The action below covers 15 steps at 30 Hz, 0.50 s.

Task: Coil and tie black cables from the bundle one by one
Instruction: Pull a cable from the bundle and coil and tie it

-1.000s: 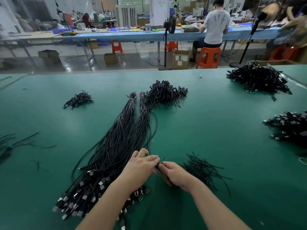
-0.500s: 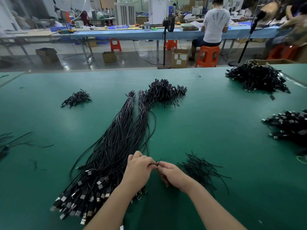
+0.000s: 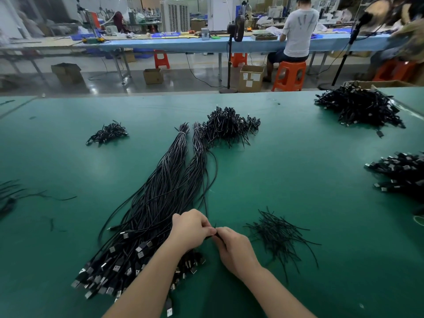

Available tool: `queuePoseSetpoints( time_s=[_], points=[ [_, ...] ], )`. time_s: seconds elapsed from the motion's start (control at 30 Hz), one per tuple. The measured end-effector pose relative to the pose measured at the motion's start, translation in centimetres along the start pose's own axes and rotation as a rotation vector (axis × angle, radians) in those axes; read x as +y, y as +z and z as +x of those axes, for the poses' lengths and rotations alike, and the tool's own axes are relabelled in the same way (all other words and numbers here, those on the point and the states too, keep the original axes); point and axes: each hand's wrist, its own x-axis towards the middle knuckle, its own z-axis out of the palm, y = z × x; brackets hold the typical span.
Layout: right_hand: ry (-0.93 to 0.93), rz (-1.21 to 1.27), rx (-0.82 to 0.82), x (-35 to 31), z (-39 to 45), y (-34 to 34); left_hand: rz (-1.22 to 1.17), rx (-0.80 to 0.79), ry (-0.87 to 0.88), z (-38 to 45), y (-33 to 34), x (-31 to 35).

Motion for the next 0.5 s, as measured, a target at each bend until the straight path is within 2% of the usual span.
queuePoseSetpoints(
  time_s=[0.13,0.3,0.5],
  points=[
    [-0.012,-0.015,0.018,-0.3,0.0,0.0,-0.011,0.003,0.022,-0.5,-0.3,0.3],
    [-0.010,-0.051,0.005,-0.5,0.1,-0.1,0.095,0.004,0.122,-1.1,-0.7,0.9],
    [-0.052,-0.082,0.047,-0.9,-0.2,-0.2,0.165,0.097,0.078,-1.2,-0.1,1.8]
  ],
)
